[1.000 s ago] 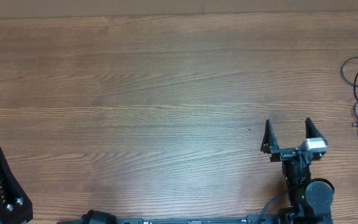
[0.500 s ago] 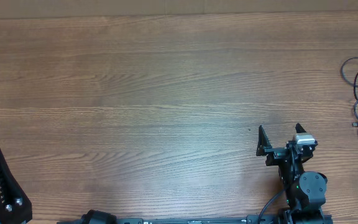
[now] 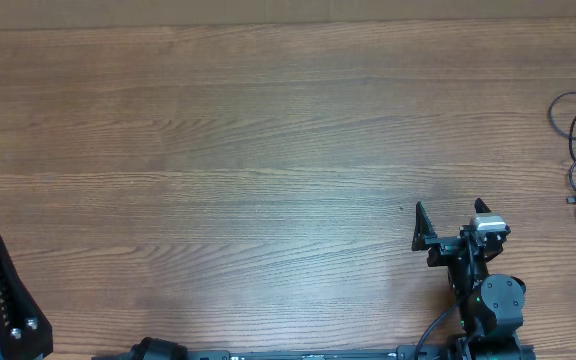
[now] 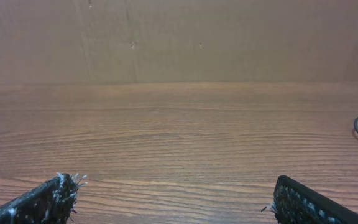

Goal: Untangle cables

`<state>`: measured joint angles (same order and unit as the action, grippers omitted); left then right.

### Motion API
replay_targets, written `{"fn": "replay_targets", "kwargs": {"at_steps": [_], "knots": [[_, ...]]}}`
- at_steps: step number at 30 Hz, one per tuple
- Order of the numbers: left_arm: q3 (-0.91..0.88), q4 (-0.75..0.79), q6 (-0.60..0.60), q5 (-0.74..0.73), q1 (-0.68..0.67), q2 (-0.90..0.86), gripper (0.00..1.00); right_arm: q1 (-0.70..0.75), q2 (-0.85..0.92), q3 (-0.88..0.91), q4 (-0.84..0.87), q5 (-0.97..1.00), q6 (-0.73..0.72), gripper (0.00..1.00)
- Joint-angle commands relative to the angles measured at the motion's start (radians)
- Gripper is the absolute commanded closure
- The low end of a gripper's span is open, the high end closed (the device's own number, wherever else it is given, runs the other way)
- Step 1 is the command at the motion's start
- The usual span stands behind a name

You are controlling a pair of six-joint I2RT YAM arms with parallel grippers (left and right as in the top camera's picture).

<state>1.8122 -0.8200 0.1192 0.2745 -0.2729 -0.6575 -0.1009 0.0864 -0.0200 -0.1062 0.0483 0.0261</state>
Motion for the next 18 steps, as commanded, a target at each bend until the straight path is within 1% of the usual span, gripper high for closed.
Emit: {"fn": "replay_targets", "kwargs": {"at_steps": [1,4,6,9,14,18], "knots": [[-0.004,-0.016,0.024,0.014,0.004,-0.007,0.0,-0.006,0.003,0.002,0.003,-0.005,-0.004,0.0],[-0.004,-0.04,0.023,0.013,0.004,-0.007,0.0,-0.006,0.003,0.002,0.003,-0.005,-0.004,0.0],[-0.004,-0.088,0.013,-0.005,0.004,-0.007,0.0,-0.006,0.003,0.002,0.003,-0.005,-0.004,0.0],[-0.004,-0.153,0.019,0.025,0.004,-0.007,0.0,-0.006,0.003,0.002,0.003,-0.005,-0.004,0.0],[-0.018,-0.32,0.018,0.008,0.004,-0.008,0.0,-0.006,0.003,0.002,0.003,-0.005,-0.004,0.0],[-0.067,-0.344,0.06,0.014,0.004,-0.008,0.0,-0.006,0.003,0.002,0.003,-0.005,-0.004,0.0]]}}
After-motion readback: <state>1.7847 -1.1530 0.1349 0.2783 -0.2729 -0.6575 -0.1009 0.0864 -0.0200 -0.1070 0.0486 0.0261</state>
